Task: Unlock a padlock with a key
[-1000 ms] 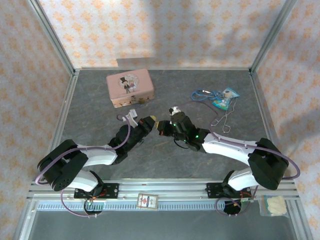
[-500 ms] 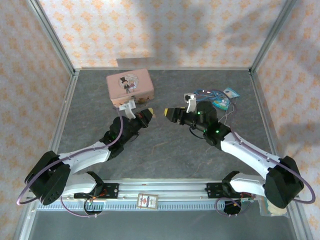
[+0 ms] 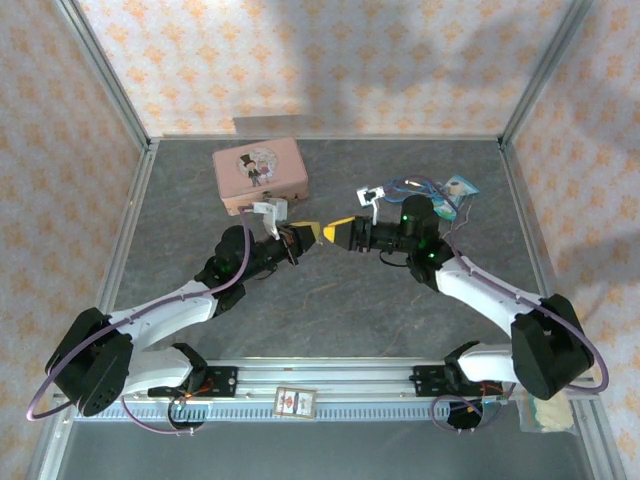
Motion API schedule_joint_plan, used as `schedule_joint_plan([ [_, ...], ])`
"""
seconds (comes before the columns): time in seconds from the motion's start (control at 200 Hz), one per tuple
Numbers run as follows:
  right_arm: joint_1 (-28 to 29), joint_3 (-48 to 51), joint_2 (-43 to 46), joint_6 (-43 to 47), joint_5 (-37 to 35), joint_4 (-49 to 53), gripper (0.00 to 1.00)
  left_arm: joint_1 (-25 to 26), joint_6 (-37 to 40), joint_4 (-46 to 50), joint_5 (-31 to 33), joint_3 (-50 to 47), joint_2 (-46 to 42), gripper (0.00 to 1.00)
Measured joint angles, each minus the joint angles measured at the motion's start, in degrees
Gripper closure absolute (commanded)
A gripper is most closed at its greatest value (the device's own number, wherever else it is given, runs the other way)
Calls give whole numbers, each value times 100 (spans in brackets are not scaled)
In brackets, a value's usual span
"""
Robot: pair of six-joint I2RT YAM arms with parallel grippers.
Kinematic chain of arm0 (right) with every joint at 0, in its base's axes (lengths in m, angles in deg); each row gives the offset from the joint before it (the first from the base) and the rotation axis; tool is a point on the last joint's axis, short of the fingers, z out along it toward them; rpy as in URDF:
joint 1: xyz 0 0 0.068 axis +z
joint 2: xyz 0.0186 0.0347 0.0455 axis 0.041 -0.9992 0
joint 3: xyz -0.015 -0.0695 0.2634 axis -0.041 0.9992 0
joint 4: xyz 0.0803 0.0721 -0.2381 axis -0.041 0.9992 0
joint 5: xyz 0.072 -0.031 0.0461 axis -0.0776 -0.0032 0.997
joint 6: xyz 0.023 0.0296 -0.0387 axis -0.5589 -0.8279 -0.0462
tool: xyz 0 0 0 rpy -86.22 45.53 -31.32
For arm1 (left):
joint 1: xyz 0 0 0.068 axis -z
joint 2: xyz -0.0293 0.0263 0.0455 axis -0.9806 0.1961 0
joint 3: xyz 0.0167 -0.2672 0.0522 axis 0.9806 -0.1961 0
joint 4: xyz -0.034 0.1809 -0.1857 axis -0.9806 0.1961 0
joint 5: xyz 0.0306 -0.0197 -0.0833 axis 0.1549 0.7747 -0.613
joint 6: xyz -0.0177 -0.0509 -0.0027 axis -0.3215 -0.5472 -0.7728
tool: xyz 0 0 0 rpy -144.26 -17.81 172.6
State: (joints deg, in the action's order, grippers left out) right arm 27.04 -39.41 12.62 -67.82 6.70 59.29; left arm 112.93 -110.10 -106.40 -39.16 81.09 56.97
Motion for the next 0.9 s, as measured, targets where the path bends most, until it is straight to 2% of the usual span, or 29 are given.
schedule_joint_plan([
  [0.245, 101, 192, -151, -114, 72, -256, 60, -2, -216, -490, -260, 0, 39, 100],
  [0.626, 129, 197, -254, -452, 199, -772, 78, -2, -426, -822, -420, 2, 166, 100],
  [0.766, 170, 197, -376, -516, 247, -874, 79, 0, -485, -855, -435, 2, 203, 100],
  [0.901, 170, 208, -396, -575, 269, -935, 88, -4, -511, -855, -431, 2, 225, 100],
])
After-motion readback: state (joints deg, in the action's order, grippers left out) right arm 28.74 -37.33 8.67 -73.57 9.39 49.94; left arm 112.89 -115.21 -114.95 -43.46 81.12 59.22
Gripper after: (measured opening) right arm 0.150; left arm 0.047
